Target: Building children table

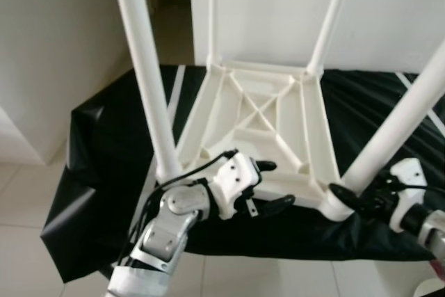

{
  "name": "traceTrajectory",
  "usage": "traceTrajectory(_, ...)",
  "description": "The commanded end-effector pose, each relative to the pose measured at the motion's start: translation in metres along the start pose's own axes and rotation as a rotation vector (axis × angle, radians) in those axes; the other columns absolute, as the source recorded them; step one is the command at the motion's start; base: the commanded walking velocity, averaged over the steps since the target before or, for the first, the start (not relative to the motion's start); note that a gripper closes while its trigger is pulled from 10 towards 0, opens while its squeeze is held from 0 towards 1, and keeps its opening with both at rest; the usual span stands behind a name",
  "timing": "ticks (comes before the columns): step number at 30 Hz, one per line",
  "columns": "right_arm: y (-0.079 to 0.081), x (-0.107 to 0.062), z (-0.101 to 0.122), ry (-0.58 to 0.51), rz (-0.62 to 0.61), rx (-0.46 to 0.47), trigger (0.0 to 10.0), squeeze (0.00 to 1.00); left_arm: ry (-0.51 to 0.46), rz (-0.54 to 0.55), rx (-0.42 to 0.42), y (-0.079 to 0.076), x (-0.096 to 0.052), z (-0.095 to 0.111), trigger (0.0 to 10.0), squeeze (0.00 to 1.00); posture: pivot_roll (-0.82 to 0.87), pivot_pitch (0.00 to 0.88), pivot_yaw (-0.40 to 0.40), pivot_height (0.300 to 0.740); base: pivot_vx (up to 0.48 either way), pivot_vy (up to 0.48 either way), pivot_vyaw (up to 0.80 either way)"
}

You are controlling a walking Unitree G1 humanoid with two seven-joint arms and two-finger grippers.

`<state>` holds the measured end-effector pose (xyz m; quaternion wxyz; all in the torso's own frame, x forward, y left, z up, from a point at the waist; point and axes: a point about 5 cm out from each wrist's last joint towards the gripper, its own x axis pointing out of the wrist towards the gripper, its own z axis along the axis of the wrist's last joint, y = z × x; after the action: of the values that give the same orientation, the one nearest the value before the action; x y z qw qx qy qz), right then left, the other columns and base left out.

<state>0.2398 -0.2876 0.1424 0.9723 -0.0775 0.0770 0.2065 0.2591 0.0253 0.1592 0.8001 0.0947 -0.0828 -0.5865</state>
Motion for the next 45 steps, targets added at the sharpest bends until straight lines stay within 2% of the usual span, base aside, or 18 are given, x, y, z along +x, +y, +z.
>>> traceTrajectory(1, -0.009, -0.003, 0.004, -0.027, -0.061, -0.014, 10.0, 0.00, 0.016, 0.031, -0.027, -0.001, 0.000, -0.005, 10.0, 0.00, -0.03, 0.000, 0.003, 0.740, 0.000, 0.000, 0.00)
traceTrajectory(2, -0.012, 0.001, 0.009, -0.078, -0.108, -0.007, 10.0, 0.00, 0.025, 0.036, -0.045, -0.004, 0.001, -0.006, 10.0, 0.00, -0.03, 0.000, 0.001, 0.740, 0.000, 0.000, 0.00)
traceTrajectory(6, -0.011, 0.006, 0.012, -0.119, -0.140, 0.010, 10.0, 0.00, 0.044, 0.045, -0.062, -0.006, 0.003, -0.009, 10.0, 0.00, -0.03, 0.000, -0.001, 0.740, 0.000, 0.000, 0.00)
traceTrajectory(12, 0.012, 0.018, 0.007, -0.131, -0.048, 0.038, 10.0, 0.00, 0.087, 0.057, -0.066, -0.008, 0.002, -0.014, 10.0, 0.00, -0.02, 0.000, -0.008, 0.740, 0.000, 0.000, 0.00)
traceTrajectory(18, 0.025, 0.032, 0.004, -0.153, -0.005, 0.057, 10.0, 0.00, 0.103, 0.079, -0.068, -0.005, 0.001, -0.015, 10.0, 0.00, -0.01, 0.000, -0.010, 0.740, 0.000, 0.000, 0.00)
traceTrajectory(19, 0.028, 0.035, 0.003, -0.154, 0.003, 0.049, 7.8, 0.00, 0.099, 0.081, -0.054, -0.005, 0.002, -0.013, 10.0, 0.00, -0.01, 0.000, -0.012, 0.740, 0.000, 0.000, 0.00)
traceTrajectory(22, 0.030, 0.037, 0.002, -0.154, 0.009, 0.043, 7.8, 0.00, 0.096, 0.082, -0.044, -0.004, 0.003, -0.012, 10.0, 0.00, -0.01, 0.000, -0.012, 0.740, 0.000, 0.000, 0.00)
traceTrajectory(23, 0.032, 0.037, 0.001, -0.155, 0.016, 0.043, 3.7, 0.00, 0.093, 0.073, -0.038, -0.006, 0.003, -0.011, 10.0, 0.00, -0.01, 0.000, -0.012, 0.740, 0.000, 0.000, 0.00)
traceTrajectory(24, 0.032, 0.037, 0.001, -0.155, 0.016, 0.043, 3.7, 0.00, 0.093, 0.073, -0.038, -0.006, 0.003, -0.011, 10.0, 0.00, -0.01, 0.000, -0.012, 0.740, 0.000, 0.000, 0.00)
traceTrajectory(25, 0.033, 0.036, 0.000, -0.150, 0.010, 0.037, 0.0, 0.00, 0.097, 0.069, -0.041, -0.007, 0.004, -0.011, 10.0, 0.00, -0.01, 0.000, -0.016, 0.740, 0.000, 0.000, 0.00)
traceTrajectory(29, 0.033, 0.031, -0.001, -0.142, -0.016, 0.032, 0.0, 0.00, 0.105, 0.081, -0.048, -0.006, 0.005, -0.012, 10.0, 0.00, 0.00, 0.000, -0.029, 0.740, 0.000, 0.000, 0.00)
traceTrajectory(30, 0.034, 0.027, -0.002, -0.140, -0.058, 0.030, 0.0, 0.00, 0.107, 0.100, -0.057, -0.004, 0.005, -0.013, 10.0, 0.00, -0.01, 0.000, -0.037, 0.740, 0.000, 0.000, 0.00)
traceTrajectory(37, 0.039, 0.022, -0.002, -0.147, -0.093, 0.033, 0.0, 0.00, 0.110, 0.117, -0.057, -0.005, 0.006, -0.014, 10.0, 0.00, -0.01, 0.000, -0.048, 0.740, 0.000, 0.000, 0.00)
traceTrajectory(38, 0.045, 0.023, -0.001, -0.139, -0.152, 0.058, 10.0, 0.00, 0.086, 0.151, -0.059, -0.001, 0.010, -0.013, 10.0, 0.00, -0.01, 0.000, -0.060, 0.740, 0.000, 0.000, 0.00)
traceTrajectory(40, 0.047, 0.024, 0.000, -0.129, -0.174, 0.064, 10.0, 0.00, 0.067, 0.162, -0.059, 0.000, 0.011, -0.012, 10.0, 0.00, -0.01, 0.000, -0.060, 0.740, 0.000, 0.000, 0.00)
traceTrajectory(42, 0.053, 0.026, 0.001, -0.130, -0.213, 0.116, 10.0, 0.00, 0.078, 0.182, -0.065, 0.001, 0.012, -0.014, 10.0, 0.00, -0.02, 0.000, -0.061, 0.740, 0.000, 0.000, 0.00)
traceTrajectory(45, 0.059, 0.029, 0.008, -0.166, -0.317, 0.112, 10.0, 0.00, 0.088, 0.192, -0.065, 0.002, 0.014, -0.015, 10.0, 0.00, -0.03, 0.000, -0.056, 0.740, 0.000, 0.000, 0.00)
